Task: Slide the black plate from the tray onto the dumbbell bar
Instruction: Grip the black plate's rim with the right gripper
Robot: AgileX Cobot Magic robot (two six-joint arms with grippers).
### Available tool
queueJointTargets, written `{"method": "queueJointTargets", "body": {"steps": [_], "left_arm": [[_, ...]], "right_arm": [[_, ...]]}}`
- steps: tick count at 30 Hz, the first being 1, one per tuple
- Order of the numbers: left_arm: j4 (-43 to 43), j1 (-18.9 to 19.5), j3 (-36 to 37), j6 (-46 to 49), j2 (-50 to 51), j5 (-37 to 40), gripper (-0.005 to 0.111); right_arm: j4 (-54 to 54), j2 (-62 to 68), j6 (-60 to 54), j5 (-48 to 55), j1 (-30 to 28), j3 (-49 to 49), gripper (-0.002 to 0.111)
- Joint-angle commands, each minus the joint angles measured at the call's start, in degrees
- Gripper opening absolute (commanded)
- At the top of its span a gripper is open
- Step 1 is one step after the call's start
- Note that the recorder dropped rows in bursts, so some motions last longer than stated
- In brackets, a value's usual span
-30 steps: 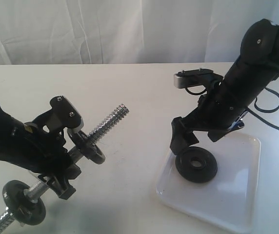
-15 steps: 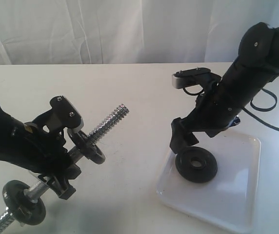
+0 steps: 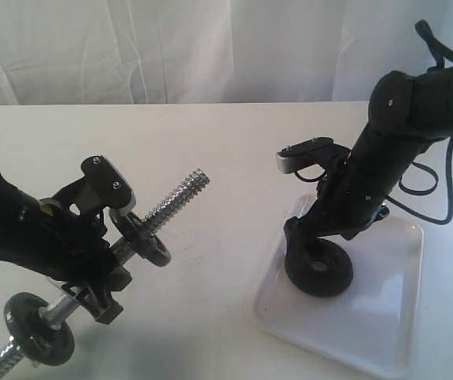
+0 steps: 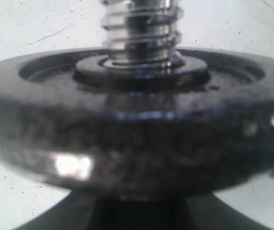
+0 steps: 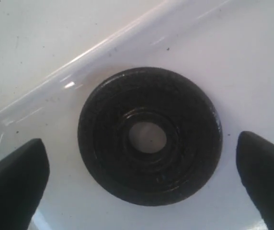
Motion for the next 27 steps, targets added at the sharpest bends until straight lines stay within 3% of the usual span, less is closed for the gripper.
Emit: {"method": "queueJointTargets", "body": {"steps": [1, 21, 27], "left_arm": [[-2.9, 0.0, -1.8, -0.1, -3.0, -4.0, 0.0], [-2.9, 0.0, -1.8, -0.1, -3.0, -4.0, 0.0], [-2.9, 0.0, -1.8, -0.1, -3.0, -4.0, 0.0]], "right_arm": [[-0.2, 1.0, -0.7, -1.1, 0.0, -0.2, 0.105], [0.6, 4.9, -0.5, -3.0, 0.0, -0.2, 0.105], [-0.4, 4.9, -0.7, -2.3, 2.3, -0.2, 0.105]]}}
